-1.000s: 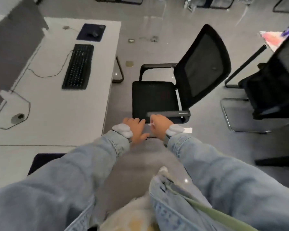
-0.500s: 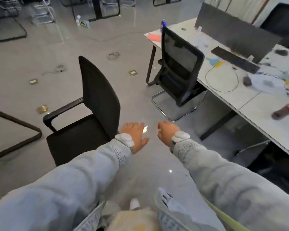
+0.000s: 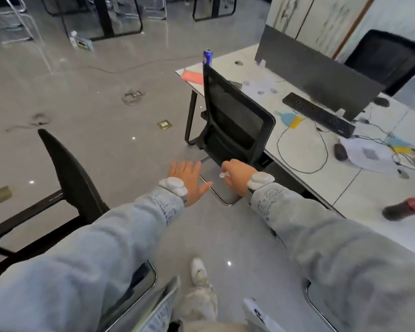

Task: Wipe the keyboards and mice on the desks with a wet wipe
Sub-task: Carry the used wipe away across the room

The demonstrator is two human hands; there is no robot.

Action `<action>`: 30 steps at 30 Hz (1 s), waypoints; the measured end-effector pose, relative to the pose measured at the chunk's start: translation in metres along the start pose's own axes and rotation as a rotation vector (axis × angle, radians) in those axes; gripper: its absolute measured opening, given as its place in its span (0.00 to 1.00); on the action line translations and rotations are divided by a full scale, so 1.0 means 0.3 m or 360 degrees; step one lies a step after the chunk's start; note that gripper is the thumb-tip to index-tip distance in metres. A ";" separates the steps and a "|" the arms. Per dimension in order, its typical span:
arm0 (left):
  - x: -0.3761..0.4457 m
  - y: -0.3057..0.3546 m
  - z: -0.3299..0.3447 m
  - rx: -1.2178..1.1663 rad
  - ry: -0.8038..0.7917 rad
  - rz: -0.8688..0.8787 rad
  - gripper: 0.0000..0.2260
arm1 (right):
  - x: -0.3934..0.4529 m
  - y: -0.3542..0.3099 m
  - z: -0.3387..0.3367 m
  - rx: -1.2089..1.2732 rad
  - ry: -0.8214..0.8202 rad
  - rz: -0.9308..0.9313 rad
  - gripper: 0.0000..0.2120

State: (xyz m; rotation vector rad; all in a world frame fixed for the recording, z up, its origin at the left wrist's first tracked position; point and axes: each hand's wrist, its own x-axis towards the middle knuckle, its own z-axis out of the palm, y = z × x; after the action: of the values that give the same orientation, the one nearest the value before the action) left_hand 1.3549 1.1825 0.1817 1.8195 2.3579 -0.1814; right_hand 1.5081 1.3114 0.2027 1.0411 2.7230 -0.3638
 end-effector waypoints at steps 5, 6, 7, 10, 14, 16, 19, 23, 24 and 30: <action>0.322 -0.127 -0.091 0.0022 -0.0034 -0.0143 0.35 | 0.324 0.039 -0.144 0.0004 -0.0055 -0.0081 0.11; 0.373 -0.150 -0.114 0.0038 -0.0013 -0.0153 0.35 | 0.381 0.046 -0.176 0.0029 -0.0050 -0.0116 0.12; 0.427 -0.179 -0.143 0.0044 0.0005 -0.0173 0.34 | 0.448 0.052 -0.209 0.0045 -0.0037 -0.0148 0.12; 0.570 -0.276 -0.201 0.0040 0.0022 -0.0240 0.34 | 0.653 0.052 -0.291 0.0064 0.0025 -0.0219 0.11; 0.750 -0.448 -0.244 -0.0007 0.0019 -0.0378 0.44 | 0.966 0.014 -0.360 0.0088 0.0035 -0.0322 0.11; 0.849 -0.545 -0.245 -0.0022 0.0021 -0.0451 0.46 | 1.141 -0.016 -0.381 0.0060 0.0034 -0.0400 0.10; 1.001 -0.714 -0.237 -0.0020 -0.0024 -0.0584 0.40 | 1.425 -0.074 -0.399 0.0038 0.0058 -0.0544 0.11; 1.147 -0.932 -0.261 -0.0151 -0.0124 -0.0749 0.51 | 1.789 -0.211 -0.457 0.0024 0.0049 -0.0737 0.10; 1.170 -0.983 -0.271 -0.0149 -0.0134 -0.0774 0.51 | 1.859 -0.251 -0.478 0.0036 0.0028 -0.0775 0.10; 1.289 -1.382 -0.294 -0.0261 -0.0188 -0.1003 0.38 | 2.281 -0.572 -0.609 0.0054 0.0017 -0.1021 0.10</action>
State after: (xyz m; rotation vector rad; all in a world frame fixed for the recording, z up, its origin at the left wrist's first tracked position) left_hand 0.8533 1.4610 0.1914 0.9233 2.6810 -0.1532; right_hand 0.8738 1.6700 0.2150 0.1405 3.0041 -0.4957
